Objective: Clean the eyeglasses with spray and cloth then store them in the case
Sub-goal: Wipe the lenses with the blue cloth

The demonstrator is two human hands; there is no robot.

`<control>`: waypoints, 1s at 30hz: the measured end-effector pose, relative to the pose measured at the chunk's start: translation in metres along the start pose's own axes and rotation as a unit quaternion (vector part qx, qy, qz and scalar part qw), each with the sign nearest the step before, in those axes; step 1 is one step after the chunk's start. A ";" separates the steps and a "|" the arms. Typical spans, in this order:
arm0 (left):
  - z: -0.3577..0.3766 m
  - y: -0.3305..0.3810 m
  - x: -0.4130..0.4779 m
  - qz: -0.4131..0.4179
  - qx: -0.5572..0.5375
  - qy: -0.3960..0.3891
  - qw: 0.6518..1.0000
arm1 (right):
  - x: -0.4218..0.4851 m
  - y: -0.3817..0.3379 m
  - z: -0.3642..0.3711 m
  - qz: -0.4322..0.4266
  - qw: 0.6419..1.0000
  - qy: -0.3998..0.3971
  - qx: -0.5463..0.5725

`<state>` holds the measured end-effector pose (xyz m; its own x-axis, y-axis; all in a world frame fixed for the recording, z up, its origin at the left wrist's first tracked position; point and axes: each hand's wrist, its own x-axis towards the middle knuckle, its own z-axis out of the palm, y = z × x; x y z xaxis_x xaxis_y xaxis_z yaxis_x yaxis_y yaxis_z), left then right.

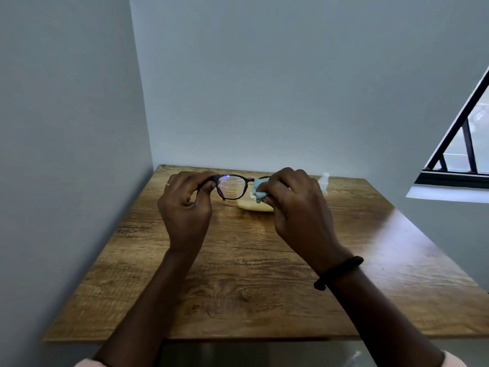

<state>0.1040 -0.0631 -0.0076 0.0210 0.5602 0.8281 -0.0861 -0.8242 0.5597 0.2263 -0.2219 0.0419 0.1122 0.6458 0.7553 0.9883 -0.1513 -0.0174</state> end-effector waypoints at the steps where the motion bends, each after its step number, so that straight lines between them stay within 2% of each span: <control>1: 0.000 0.000 0.000 -0.001 -0.001 -0.001 1.000 | -0.003 0.001 0.000 -0.007 1.000 -0.010 -0.003; 4: 0.001 0.000 0.000 -0.002 -0.004 -0.002 1.000 | -0.016 0.005 -0.002 -0.013 1.000 -0.023 -0.015; 8: 0.002 -0.001 -0.001 -0.009 -0.009 -0.001 1.000 | -0.023 0.017 -0.007 0.023 0.999 -0.011 -0.020; 20: 0.001 -0.001 -0.002 -0.013 -0.009 -0.003 1.000 | -0.014 0.012 -0.017 0.071 0.989 0.130 -0.007; 24: 0.003 0.002 -0.002 -0.012 -0.013 -0.004 1.000 | -0.003 0.011 -0.008 0.070 0.991 0.112 -0.015; 30: 0.002 0.003 -0.001 -0.024 -0.018 0.003 1.000 | 0.003 -0.001 0.000 0.004 0.998 0.058 0.011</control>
<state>0.1053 -0.0663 -0.0072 0.0192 0.5997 0.8000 -0.1207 -0.7929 0.5973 0.2255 -0.2200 0.0446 0.1080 0.5530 0.8262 0.9896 -0.1391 -0.0363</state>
